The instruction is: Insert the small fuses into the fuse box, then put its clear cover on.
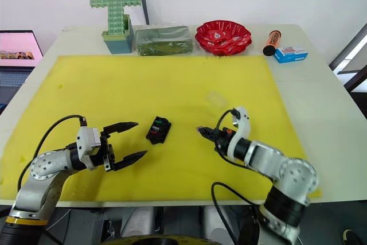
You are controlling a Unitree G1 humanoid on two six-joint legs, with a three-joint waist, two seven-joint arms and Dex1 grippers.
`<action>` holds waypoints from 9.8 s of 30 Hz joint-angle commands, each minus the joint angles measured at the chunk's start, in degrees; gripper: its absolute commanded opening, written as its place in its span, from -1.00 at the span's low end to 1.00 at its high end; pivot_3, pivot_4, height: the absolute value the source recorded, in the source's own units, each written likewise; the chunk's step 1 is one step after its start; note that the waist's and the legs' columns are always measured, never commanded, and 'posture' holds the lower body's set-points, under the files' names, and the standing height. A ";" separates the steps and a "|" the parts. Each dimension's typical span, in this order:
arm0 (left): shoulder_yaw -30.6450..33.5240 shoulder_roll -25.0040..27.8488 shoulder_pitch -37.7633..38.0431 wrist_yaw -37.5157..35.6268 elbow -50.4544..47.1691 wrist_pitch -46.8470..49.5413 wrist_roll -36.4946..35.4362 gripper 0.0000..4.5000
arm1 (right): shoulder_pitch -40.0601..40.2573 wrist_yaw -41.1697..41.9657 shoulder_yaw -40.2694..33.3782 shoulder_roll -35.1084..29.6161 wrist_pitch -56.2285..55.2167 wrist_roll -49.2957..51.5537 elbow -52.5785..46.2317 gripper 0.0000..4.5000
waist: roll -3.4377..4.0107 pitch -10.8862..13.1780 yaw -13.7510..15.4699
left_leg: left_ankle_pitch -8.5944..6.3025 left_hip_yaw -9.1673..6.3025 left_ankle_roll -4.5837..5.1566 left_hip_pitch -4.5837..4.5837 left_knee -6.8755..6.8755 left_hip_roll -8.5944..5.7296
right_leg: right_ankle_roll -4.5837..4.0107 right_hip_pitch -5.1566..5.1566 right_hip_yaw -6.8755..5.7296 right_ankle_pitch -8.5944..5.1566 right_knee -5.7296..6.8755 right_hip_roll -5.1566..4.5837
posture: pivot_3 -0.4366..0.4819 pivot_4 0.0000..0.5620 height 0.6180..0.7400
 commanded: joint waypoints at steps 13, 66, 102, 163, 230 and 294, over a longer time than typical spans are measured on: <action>1.17 0.30 1.31 0.07 -1.60 -0.76 -0.89 1.00 | 13.41 -40.72 25.26 -16.34 -39.65 42.13 -8.14 -1.00 | -0.03 -0.01 0.12 | 0.00 0.01 0.01 -0.03 0.02 -0.01 | -0.02 0.03 0.08 -0.03 -0.09 -0.02 | -0.05 -0.47 1.00; -0.44 -0.77 0.18 0.46 -1.32 -0.95 -0.11 1.00 | 16.21 6.73 29.92 -58.26 -25.76 42.13 6.80 0.50 | -0.09 -0.06 1.38 | 0.00 0.07 0.01 0.04 0.17 0.04 | -0.08 0.46 0.09 -0.01 -0.65 -0.32 | -0.05 -0.47 1.00; -9.36 2.10 -1.42 -8.37 -2.47 -10.78 2.37 1.00 | -24.80 74.88 53.34 -45.03 -14.33 -23.72 36.53 -0.23 | 0.05 0.03 1.75 | -0.15 0.24 0.26 -0.03 0.29 0.01 | -0.10 0.05 0.09 0.06 -0.20 -0.01 | -0.05 -0.47 1.00; 1.47 3.19 -4.96 5.41 -2.98 6.60 -6.59 1.00 | -35.43 47.47 40.28 -30.17 -13.63 -32.58 7.55 -0.96 | 0.06 0.04 1.98 | -0.15 0.05 0.26 -0.07 0.41 -0.01 | -0.03 0.03 -0.01 0.04 0.01 0.02 | -0.05 -0.47 1.00; -3.31 0.06 -13.88 9.96 -3.81 26.65 -4.05 1.00 | -38.79 47.67 63.24 -23.36 -26.68 -51.95 13.17 -0.96 | 0.04 0.03 0.43 | -0.15 0.03 0.26 -0.06 0.29 -0.05 | 0.15 -0.02 0.00 0.13 0.06 0.01 | -0.05 -0.47 1.00; -1.81 0.37 -12.31 9.90 -3.54 25.96 -2.99 1.00 | -37.84 51.82 66.99 -24.45 -30.59 -58.11 13.36 -0.96 | 0.04 0.02 0.43 | -0.15 0.03 0.26 -0.04 0.28 -0.05 | 0.06 -0.01 0.00 0.08 0.05 0.00 | -0.05 -0.47 1.00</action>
